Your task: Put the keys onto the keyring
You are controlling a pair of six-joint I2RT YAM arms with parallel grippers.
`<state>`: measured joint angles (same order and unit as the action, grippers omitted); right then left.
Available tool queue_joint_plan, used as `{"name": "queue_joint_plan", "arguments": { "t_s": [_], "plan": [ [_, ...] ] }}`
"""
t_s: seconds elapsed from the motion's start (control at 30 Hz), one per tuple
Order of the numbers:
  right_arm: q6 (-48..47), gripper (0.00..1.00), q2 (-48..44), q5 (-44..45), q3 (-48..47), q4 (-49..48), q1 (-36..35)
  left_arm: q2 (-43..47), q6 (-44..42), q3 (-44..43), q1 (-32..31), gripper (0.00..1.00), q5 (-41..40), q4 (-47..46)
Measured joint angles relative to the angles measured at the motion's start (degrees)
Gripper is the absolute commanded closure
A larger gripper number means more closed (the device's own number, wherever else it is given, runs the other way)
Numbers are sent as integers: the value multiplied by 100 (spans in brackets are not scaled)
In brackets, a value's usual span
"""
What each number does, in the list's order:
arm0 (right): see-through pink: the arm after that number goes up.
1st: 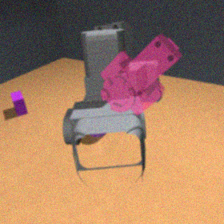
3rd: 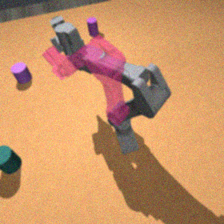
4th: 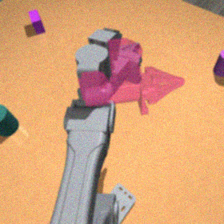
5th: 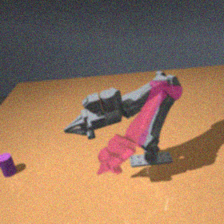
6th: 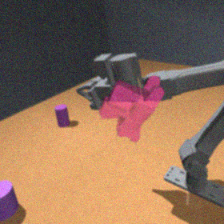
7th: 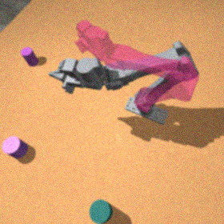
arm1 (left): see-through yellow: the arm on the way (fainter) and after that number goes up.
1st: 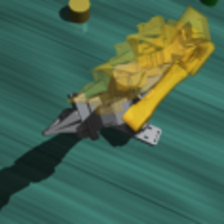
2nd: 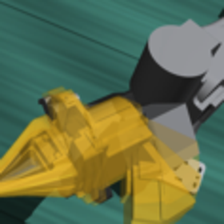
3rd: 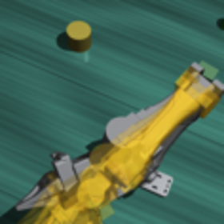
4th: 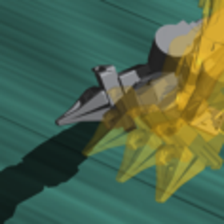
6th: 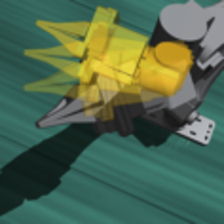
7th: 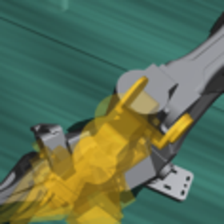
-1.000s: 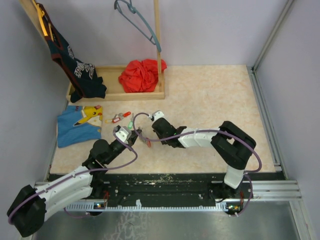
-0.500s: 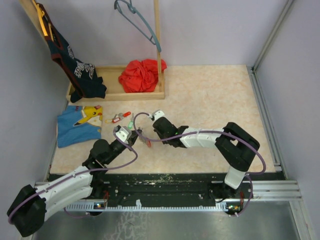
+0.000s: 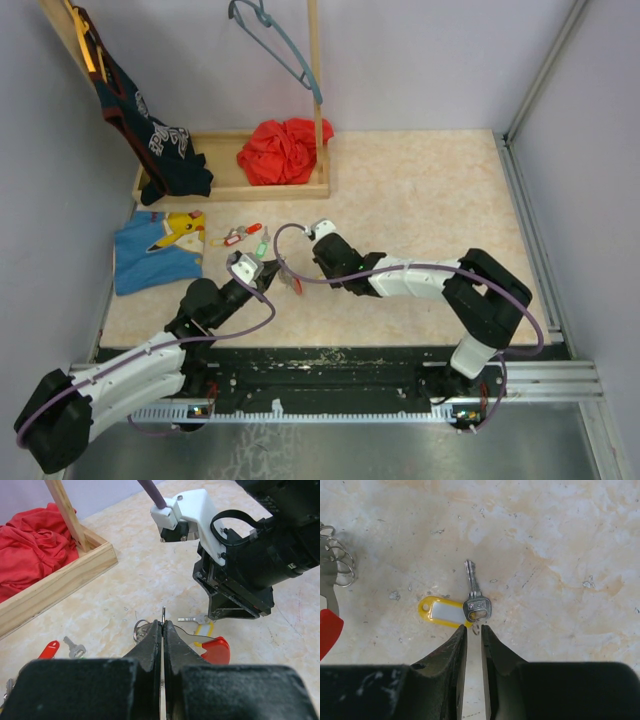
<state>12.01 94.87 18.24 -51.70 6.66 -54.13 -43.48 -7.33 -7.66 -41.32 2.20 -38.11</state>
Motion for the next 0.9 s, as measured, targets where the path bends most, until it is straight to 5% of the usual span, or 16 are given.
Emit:
{"name": "queue_joint_plan", "arguments": {
  "t_s": [0.9],
  "plan": [
    [125,81,-55,-522,339,-350,302,-13,7,0,0,100,42,-2]
  ]
}}
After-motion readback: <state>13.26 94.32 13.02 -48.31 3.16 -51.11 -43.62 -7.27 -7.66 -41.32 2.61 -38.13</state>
